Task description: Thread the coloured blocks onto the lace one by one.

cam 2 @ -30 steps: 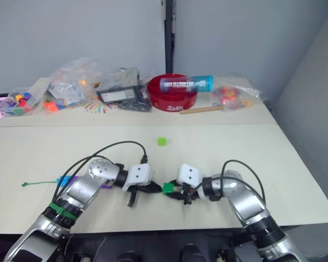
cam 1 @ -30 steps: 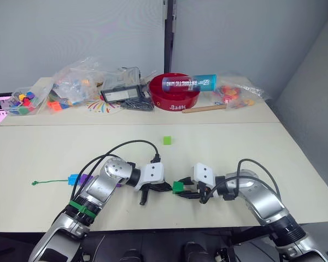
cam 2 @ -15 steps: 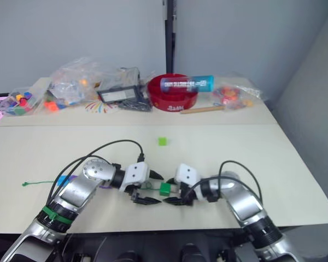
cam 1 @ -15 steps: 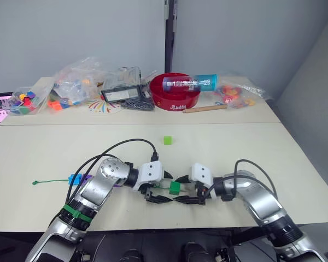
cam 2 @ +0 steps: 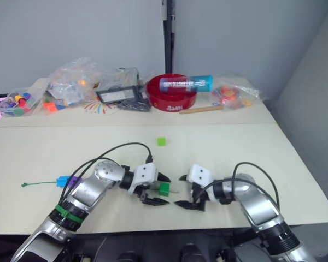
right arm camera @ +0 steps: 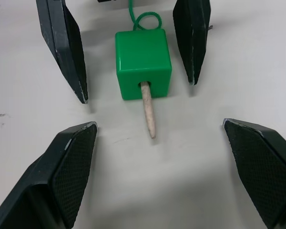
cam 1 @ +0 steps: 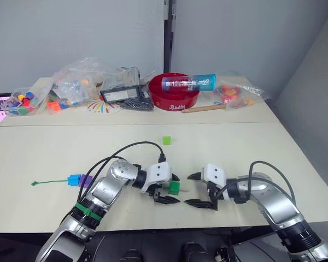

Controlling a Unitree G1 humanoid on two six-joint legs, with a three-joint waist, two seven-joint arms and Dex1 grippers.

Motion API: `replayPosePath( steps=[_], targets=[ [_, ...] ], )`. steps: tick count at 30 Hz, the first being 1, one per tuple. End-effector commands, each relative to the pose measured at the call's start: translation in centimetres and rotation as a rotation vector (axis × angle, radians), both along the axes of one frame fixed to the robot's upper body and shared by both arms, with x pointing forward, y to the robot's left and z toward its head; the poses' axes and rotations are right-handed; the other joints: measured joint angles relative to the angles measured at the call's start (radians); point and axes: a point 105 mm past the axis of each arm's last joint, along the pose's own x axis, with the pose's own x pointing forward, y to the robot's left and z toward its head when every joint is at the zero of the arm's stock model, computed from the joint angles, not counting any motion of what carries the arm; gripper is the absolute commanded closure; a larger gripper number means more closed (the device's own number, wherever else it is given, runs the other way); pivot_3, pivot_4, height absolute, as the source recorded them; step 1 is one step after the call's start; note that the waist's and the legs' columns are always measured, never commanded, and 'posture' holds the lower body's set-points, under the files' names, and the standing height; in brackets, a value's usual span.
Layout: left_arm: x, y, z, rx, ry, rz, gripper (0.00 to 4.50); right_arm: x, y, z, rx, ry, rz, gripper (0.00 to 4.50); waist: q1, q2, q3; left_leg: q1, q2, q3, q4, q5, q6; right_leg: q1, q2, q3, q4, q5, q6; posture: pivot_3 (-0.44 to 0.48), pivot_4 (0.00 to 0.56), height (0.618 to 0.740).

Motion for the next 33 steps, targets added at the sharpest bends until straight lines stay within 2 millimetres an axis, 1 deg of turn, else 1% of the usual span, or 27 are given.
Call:
replayPosePath(
  steps=[1,4,5,6,10,18,19,25,29,30,33],
  targets=[
    [-0.1,-0.1,0.5,-0.001,-0.027,-0.028,1.9,-0.1,0.6,0.9,0.017,-0.037,0.023,0.0,0.001,0.0,0.0,0.0,0.0,0.0,0.0,0.0,0.0,0.0,0.0,0.0,0.0,0.0,0.0,0.0,0.15,0.731],
    [-0.1,0.0,0.5,-0.001,-0.028,-0.029,2.81,-0.1,0.7,0.9,0.017,-0.04,0.03,0.0,0.001,0.0,0.0,0.0,0.0,0.0,0.0,0.0,0.0,0.0,0.0,0.0,0.0,0.0,0.0,0.0,0.15,0.731],
    [-0.1,0.0,0.5,-0.001,-0.028,-0.029,3.19,-0.1,0.8,1.0,0.018,-0.04,0.032,0.0,0.001,0.0,0.0,0.0,0.0,0.0,0.0,0.0,0.0,0.0,0.0,0.0,0.0,0.0,0.0,0.0,0.15,0.731],
    [-0.1,0.0,0.5,-0.001,-0.029,-0.028,3.29,-0.1,0.8,1.0,0.02,-0.04,0.034,0.26,0.001,0.0,0.0,0.0,0.0,0.0,0.0,0.0,0.0,0.0,0.0,0.0,0.0,0.0,0.0,0.0,0.15,0.731],
    [-0.1,0.0,0.5,0.0,-0.031,-0.03,3.29,-0.2,1.0,0.8,0.014,-0.045,0.05,1.52,0.001,0.0,0.0,0.0,0.0,0.0,0.0,0.0,0.0,0.0,0.0,0.0,0.0,0.0,0.0,0.0,0.15,0.731],
    [-0.1,0.1,0.4,0.008,-0.032,-0.032,3.29,-0.1,1.3,1.1,0.018,-0.054,0.063,4.26,0.0,0.0,0.0,0.0,0.0,0.0,0.0,0.0,0.0,0.0,0.0,0.0,0.0,0.0,0.0,0.0,0.15,0.731],
    [-0.1,0.0,0.4,0.008,-0.033,-0.033,3.29,-0.1,1.4,1.1,0.019,-0.056,0.064,4.5,0.0,0.0,0.0,0.0,0.0,0.0,0.0,0.0,0.0,0.0,0.0,0.0,0.0,0.0,0.0,0.0,0.15,0.731],
    [-0.1,0.1,0.5,0.014,-0.033,-0.037,3.29,-0.1,1.5,1.1,0.021,-0.057,0.067,4.5,0.001,0.0,0.0,0.0,0.0,0.0,0.0,0.0,0.0,0.0,0.0,0.0,0.0,0.0,0.0,0.0,0.15,0.731],
    [-0.1,0.8,0.6,0.023,-0.032,-0.034,3.29,-0.1,1.2,1.1,0.015,-0.057,0.063,4.5,-0.001,0.0,0.0,0.0,0.0,0.0,0.0,0.0,0.0,0.0,0.0,0.0,0.0,0.0,0.0,0.0,0.15,0.731],
    [-0.1,1.3,0.7,0.027,-0.031,-0.028,3.29,-0.1,1.0,1.1,0.012,-0.058,0.061,4.5,-0.001,0.0,0.0,0.0,0.0,0.0,0.0,0.0,0.0,0.0,0.0,0.0,0.0,0.0,0.0,0.0,0.15,0.731],
    [0.2,3.5,0.9,0.05,-0.04,0.021,3.29,0.1,0.4,1.4,0.006,-0.065,0.055,4.5,-0.003,0.0,0.0,0.0,0.0,0.0,0.0,0.0,0.0,0.0,0.0,0.0,0.0,0.0,0.0,0.0,0.15,0.731]
  ],
)
